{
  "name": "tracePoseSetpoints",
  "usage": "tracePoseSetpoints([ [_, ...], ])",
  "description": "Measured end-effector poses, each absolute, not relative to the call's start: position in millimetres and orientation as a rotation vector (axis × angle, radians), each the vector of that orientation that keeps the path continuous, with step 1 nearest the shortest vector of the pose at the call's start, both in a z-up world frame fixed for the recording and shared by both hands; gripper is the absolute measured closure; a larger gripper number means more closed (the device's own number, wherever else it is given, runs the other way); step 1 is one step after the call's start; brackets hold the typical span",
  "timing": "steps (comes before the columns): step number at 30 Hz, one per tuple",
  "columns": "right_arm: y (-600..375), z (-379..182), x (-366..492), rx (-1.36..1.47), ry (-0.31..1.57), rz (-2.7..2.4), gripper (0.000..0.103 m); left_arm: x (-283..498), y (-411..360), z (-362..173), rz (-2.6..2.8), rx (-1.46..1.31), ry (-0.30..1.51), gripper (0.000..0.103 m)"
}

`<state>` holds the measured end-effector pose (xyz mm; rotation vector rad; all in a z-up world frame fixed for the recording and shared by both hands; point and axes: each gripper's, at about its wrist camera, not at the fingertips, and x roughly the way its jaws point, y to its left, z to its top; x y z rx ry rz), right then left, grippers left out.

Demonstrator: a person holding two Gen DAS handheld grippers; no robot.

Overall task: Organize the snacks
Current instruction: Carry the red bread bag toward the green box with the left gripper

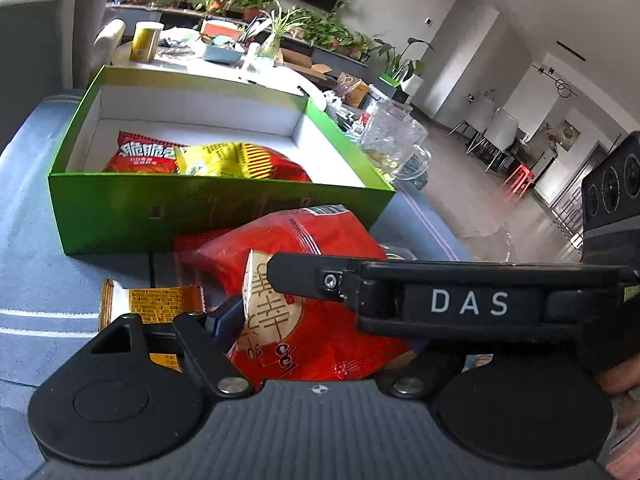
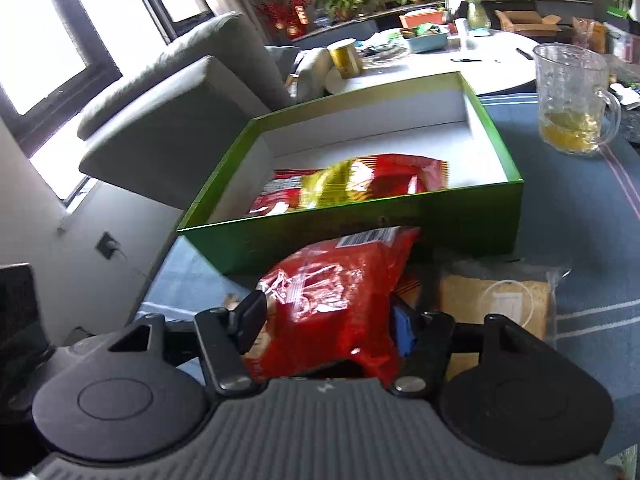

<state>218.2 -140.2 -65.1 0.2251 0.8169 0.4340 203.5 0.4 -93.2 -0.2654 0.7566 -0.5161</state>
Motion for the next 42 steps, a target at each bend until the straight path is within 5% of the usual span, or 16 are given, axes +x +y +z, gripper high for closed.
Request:
tracePoseSetpoints([
  [18, -139, -20, 207, 0.265, 0.659, 0.503, 0.043, 188, 1, -37, -0.497, -0.152, 0.59, 0.028],
  [42, -98, -14, 321, 0.39, 0.638, 0.574, 0.043, 308, 46, -26, -0.431, -0.043, 0.537, 0.028],
])
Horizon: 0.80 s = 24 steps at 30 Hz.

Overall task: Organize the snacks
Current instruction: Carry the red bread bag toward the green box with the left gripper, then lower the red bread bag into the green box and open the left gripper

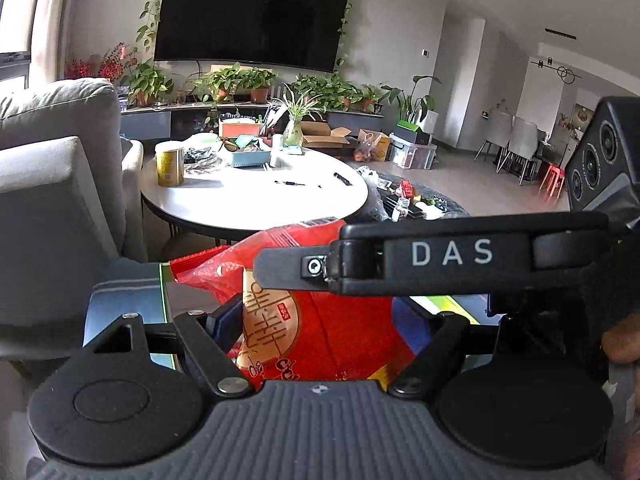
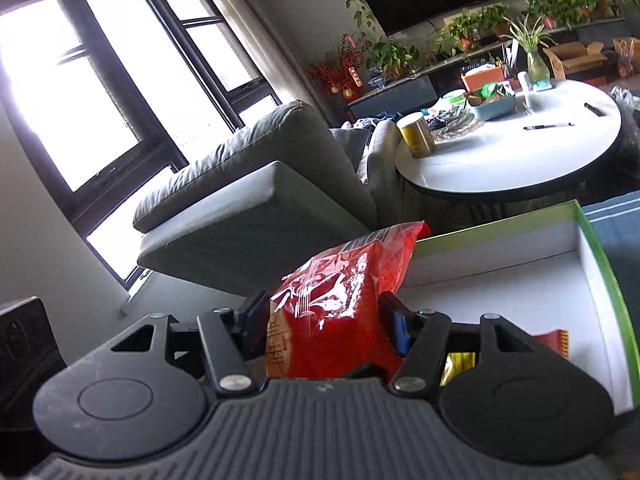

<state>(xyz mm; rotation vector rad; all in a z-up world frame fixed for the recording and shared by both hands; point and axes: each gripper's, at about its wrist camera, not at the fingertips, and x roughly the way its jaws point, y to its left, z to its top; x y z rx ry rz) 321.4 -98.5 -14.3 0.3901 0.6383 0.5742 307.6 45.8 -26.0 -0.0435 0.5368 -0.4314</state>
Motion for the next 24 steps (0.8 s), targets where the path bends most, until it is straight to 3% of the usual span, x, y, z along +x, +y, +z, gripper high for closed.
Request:
tracePoseSetpoints([
  [17, -85, -52, 381, 0.537, 0.719, 0.521, 0.043, 369, 67, -58, -0.385, -0.054, 0.58, 0.031],
  [24, -78, -47, 380, 0.363, 0.772, 0.358, 0.043, 363, 66, -63, -0.352, -0.04, 0.604, 0.031],
])
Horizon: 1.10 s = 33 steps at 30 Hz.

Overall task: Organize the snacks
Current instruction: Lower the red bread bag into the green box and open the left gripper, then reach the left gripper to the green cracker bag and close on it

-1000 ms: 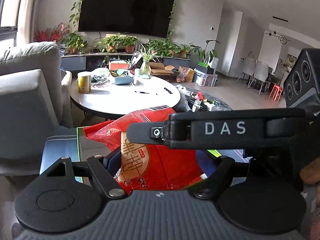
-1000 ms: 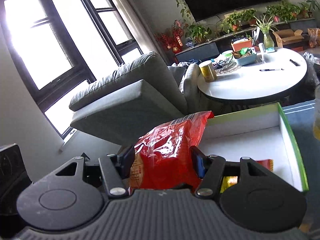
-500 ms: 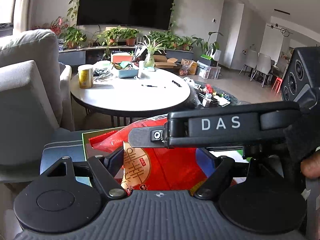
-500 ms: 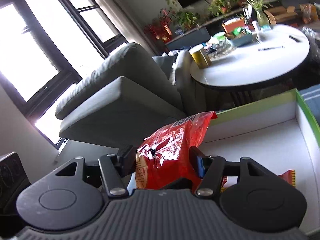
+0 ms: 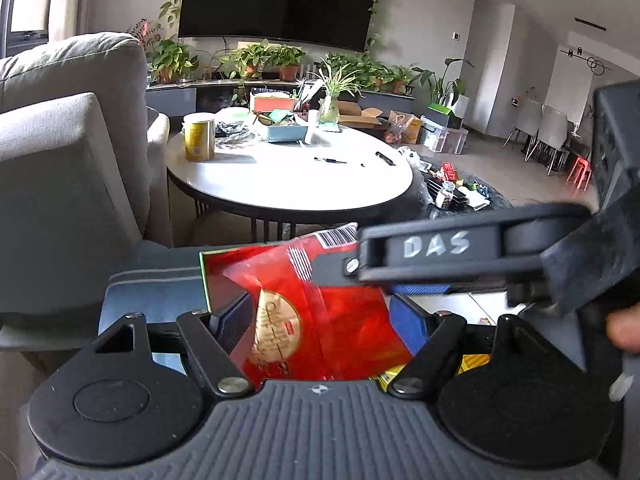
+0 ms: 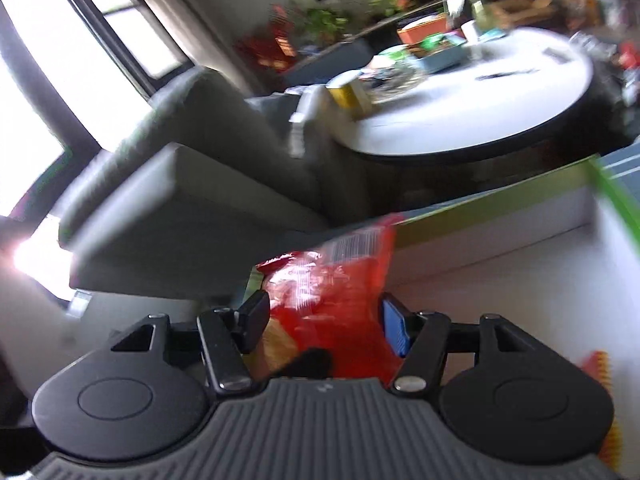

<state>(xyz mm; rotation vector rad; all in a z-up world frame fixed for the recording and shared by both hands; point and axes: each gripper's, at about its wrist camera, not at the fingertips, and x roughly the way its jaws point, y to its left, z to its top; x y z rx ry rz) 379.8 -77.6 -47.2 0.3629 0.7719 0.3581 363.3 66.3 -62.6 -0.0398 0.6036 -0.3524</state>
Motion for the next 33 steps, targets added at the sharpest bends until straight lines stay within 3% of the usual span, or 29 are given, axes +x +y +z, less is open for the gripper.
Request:
tracePoseSetpoints([
  [18, -138, 43, 261, 0.145, 0.614, 0.462, 0.041, 252, 57, -11, -0.316, -0.056, 0.554, 0.028],
  [33, -196, -7, 163, 0.121, 0.674, 0.428, 0.041, 140, 17, -37, -0.427, -0.084, 0.631, 0.028],
])
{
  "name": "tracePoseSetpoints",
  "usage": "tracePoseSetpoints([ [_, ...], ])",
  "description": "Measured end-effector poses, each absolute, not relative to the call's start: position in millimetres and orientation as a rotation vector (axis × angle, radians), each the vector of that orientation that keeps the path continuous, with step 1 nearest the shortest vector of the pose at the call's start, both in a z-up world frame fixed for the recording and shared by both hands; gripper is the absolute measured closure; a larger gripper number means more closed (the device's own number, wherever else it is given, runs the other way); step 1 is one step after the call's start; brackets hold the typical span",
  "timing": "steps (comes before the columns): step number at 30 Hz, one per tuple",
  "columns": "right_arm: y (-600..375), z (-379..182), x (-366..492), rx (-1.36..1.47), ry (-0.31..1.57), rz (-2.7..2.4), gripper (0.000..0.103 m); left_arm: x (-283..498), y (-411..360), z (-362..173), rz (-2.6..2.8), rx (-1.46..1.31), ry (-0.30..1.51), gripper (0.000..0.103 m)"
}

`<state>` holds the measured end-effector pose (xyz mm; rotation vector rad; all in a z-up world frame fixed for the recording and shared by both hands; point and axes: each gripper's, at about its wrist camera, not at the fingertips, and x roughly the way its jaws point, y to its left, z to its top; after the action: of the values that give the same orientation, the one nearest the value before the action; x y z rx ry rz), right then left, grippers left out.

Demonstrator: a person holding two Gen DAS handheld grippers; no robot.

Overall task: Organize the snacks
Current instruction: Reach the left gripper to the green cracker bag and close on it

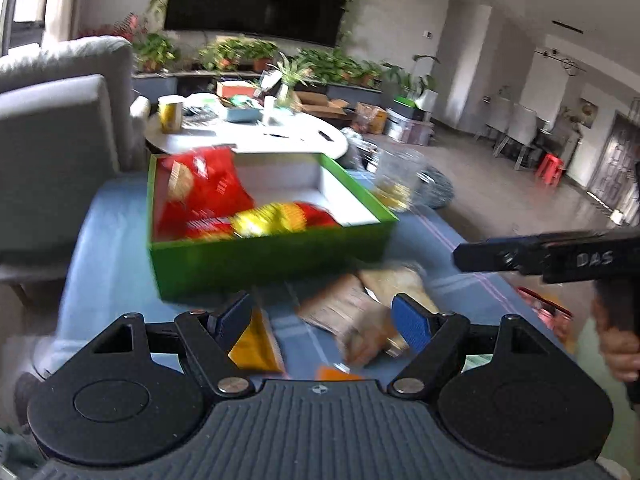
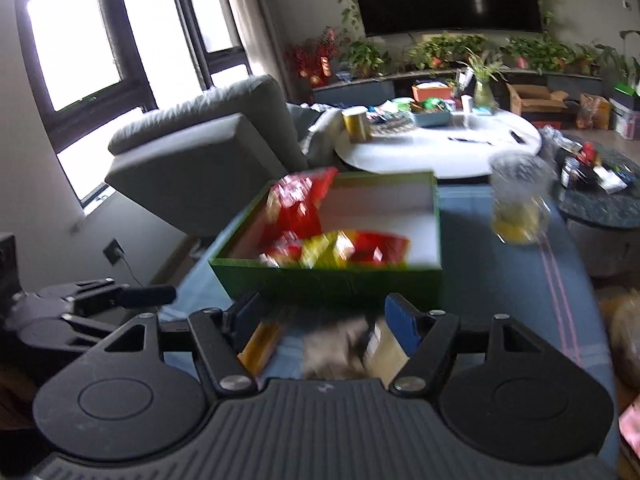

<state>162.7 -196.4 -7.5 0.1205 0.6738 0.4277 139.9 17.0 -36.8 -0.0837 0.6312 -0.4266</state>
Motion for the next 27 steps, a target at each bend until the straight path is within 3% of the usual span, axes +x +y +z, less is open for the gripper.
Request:
tracePoseSetpoints([
  [27, -290, -94, 120, 0.353, 0.844, 0.202, 0.041, 121, -94, -70, -0.649, 0.018, 0.792, 0.028],
])
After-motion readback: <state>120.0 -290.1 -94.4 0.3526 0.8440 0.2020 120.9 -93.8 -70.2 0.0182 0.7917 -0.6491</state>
